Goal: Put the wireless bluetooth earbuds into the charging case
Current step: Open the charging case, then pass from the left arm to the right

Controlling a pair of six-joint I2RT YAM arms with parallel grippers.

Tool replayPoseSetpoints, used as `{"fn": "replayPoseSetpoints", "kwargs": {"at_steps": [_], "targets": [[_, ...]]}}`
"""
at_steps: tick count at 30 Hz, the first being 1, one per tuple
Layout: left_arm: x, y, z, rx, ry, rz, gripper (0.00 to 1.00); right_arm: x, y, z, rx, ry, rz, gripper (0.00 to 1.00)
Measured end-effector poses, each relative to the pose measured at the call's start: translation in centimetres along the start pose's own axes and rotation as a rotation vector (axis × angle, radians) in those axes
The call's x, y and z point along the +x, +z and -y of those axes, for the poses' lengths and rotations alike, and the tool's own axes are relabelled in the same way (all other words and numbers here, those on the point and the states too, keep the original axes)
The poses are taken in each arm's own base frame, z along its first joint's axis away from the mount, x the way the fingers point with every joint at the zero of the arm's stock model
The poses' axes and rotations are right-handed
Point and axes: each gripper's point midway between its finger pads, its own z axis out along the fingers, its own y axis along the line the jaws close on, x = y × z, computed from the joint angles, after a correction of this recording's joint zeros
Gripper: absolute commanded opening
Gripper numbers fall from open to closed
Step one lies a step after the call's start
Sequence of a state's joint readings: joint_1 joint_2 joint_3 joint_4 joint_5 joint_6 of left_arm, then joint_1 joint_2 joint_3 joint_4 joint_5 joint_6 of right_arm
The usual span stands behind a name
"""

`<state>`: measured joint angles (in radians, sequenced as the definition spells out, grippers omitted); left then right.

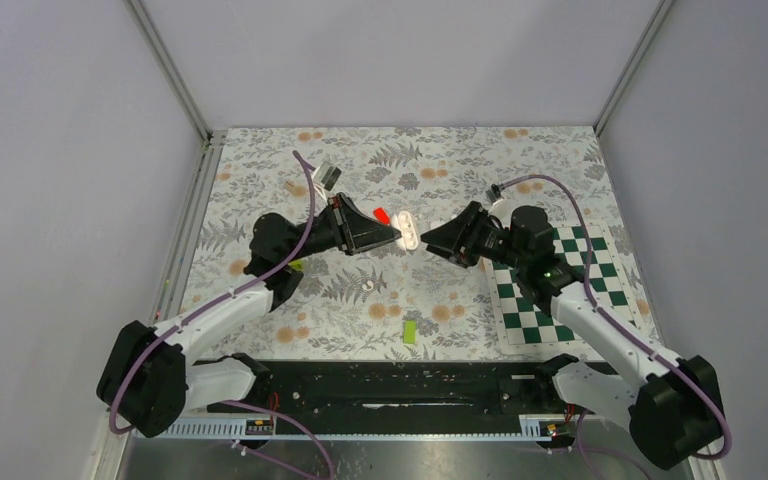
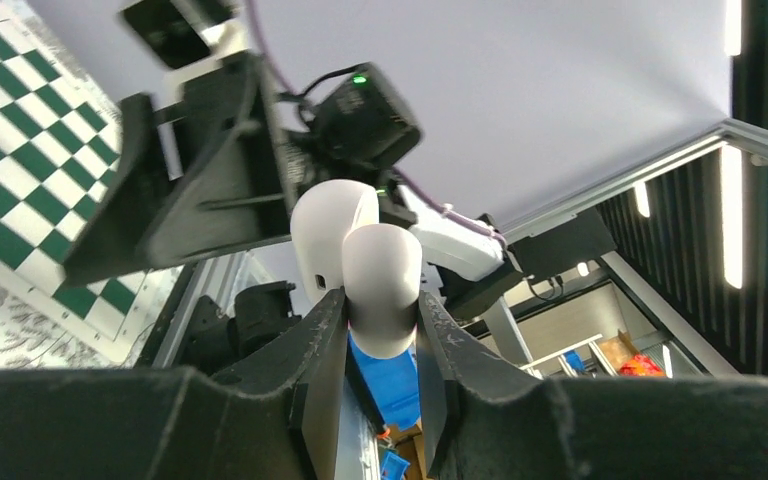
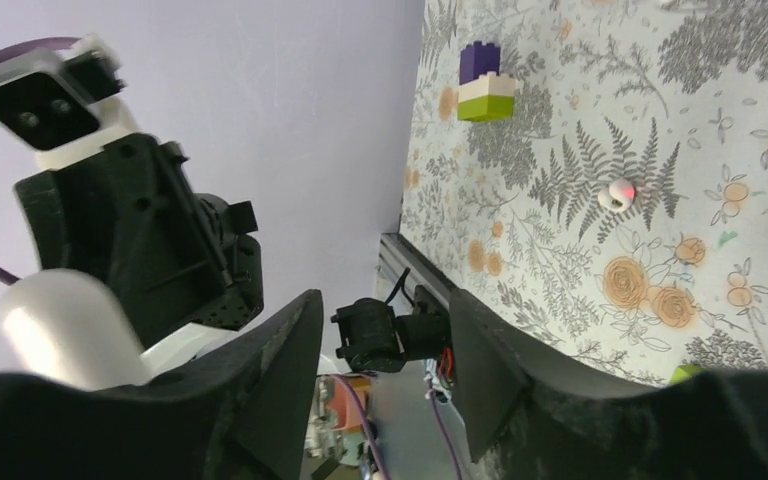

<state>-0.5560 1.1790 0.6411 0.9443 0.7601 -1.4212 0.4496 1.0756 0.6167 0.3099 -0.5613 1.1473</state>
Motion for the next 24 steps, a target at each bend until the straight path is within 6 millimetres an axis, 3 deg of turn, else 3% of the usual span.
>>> {"fn": "replayPoseSetpoints", "kwargs": {"at_steps": [6,9,12,18,24], "targets": [[-0.2,-0.1,-1.5,-0.13,-0.004,-0.038,0.0,-1.1,-2.1,-2.9,0.021,-0.15,0.062,0.65],[-0.4,-0.4,-2.3,-0.208,0.004,-0.061,0.0,-1.5,-3.0,-3.2,0.071,-0.22,0.077,0.63],[-0.1,-1.2,-3.6,-0.288,0.003,-0.089,0.0,-1.5,-3.5,-2.1,0.145,-0.266,0.073,0.63],[1.5,-4.3,-8.5,-0.493,-0.068,-0.179,0.0,-0.4,-4.5,0.9,0.316,-0.332,0.036,0.61],[3.2,-7.5,-13.0,-0.648,-0.155,-0.284,0.0,-1.6,-5.6,4.0,0.519,-0.374,0.054,0.61]]}}
